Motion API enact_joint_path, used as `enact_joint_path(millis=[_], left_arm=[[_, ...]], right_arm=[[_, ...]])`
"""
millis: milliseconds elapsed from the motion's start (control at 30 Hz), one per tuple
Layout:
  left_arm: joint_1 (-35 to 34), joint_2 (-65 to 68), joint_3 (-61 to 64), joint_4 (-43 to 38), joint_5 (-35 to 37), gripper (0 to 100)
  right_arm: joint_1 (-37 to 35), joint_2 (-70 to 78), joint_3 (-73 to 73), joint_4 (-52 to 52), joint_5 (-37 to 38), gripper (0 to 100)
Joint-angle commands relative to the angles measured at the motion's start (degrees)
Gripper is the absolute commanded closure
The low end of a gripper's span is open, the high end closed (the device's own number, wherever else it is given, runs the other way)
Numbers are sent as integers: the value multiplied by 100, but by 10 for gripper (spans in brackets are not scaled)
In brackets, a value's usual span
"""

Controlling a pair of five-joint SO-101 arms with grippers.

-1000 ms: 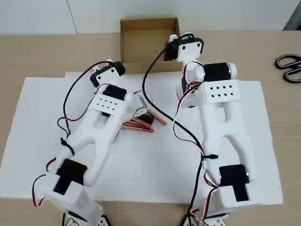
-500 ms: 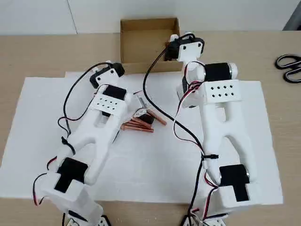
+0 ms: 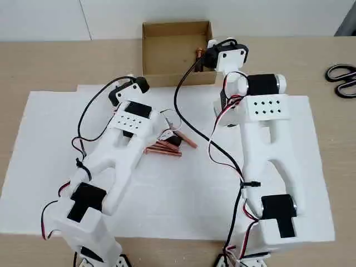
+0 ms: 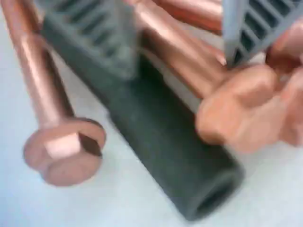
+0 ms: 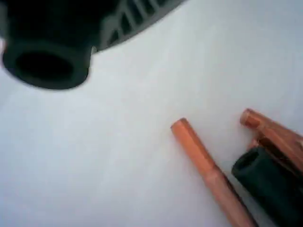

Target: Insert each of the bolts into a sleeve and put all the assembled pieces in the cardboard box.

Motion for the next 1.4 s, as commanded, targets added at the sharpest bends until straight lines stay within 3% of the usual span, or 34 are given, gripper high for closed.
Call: enact_joint_path(millis=[0,333,500,733,1033,1233,1367], left_arm=[[-26,18,-119,18,-9,962],[-18,18,-321,35,-9,986],[-18,18,-840,475,-158,986],[-62,18,-1868,1556,-1635,983],[-176,26,-2914,2602,-4501,982],[-1433,255,-2941,2400,-6110,983],[-2189,782,-2897,2092,-6295,983]], right_arm=[[57,-330,-26,-110,18,994],[66,-330,-26,-110,18,994],[66,-330,-26,-110,18,994],[40,-330,-26,-110,18,994],[40,-338,-26,-110,18,993],[66,-338,-26,-92,18,993],[40,-338,-18,-84,18,993]])
